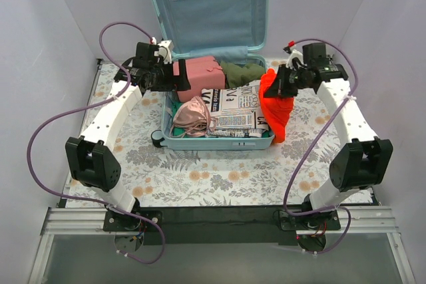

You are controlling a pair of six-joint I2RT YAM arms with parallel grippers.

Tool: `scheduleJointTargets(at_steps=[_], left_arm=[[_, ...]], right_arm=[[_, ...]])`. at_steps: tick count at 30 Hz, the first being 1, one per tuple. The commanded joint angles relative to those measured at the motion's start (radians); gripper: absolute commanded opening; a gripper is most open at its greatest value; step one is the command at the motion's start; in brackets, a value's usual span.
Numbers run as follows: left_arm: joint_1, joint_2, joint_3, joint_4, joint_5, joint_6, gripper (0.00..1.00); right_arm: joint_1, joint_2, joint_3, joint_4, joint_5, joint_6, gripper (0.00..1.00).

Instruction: Pack the luggage

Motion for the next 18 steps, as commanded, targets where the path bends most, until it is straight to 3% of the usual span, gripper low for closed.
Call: scheduleJointTargets(at_steps=[1,18], left_arm=[[0.036,-0.065,-0.018,-0.040,0.002,0.006,0.91],[0.126,-0.092,-0.096,-0.044,0.016,0.017,0.90]], right_arm=[[0.095,0.030,0.070,0.087,0.038,0.112,0.01],[0.388,0.350,0.331,0.141,0.127,0.203,0.01]])
